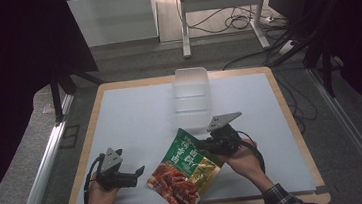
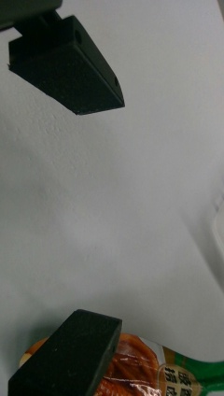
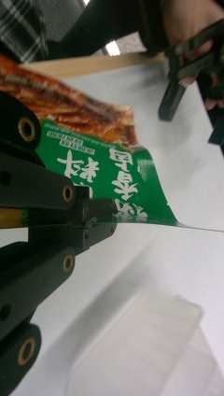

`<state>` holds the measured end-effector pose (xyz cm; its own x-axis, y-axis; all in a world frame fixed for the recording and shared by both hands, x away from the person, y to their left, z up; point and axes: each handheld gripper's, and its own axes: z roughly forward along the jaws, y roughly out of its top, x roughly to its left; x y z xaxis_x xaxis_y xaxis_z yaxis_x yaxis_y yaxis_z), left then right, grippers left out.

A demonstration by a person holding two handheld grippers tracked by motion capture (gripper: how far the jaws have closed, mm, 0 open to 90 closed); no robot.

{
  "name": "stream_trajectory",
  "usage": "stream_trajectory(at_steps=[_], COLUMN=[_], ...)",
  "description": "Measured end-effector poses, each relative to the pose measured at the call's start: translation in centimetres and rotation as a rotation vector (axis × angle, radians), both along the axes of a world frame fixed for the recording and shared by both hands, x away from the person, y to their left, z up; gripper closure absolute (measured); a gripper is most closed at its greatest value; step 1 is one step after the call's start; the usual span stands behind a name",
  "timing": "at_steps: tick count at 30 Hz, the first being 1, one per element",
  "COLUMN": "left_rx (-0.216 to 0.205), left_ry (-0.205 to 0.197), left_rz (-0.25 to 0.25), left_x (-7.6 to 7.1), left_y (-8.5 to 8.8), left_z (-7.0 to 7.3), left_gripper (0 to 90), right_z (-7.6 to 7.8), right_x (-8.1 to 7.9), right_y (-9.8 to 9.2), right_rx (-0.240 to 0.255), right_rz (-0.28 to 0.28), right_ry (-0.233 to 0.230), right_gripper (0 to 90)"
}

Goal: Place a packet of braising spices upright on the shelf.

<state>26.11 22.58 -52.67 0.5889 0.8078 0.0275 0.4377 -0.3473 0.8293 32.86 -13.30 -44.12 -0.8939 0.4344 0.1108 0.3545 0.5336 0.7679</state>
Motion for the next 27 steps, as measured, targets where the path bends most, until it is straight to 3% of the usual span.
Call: stream_trajectory(at_steps=[9, 13, 27], left_rx=[-0.003, -0.026, -0.040], left_ry=[-0.003, -0.007, -0.006], left_rz=[0.001, 0.001, -0.002], left_x=[0.0, 0.0, 0.0], left_y=[0.0, 0.2, 0.2], left_z=[0.0, 0.1, 0.1], left_gripper=[0.0, 0.0, 0.0], right_z=[3.1, 4.2, 8.8], right_x=[0.1, 0.2, 0.2], right_y=[0.7, 1.2, 3.0], right_rx=[0.038, 0.045, 0.051], right_rz=[0.028, 0.046, 0.076], right_ry=[0.020, 0.024, -0.039], right_gripper=[89.2, 89.3, 89.4])
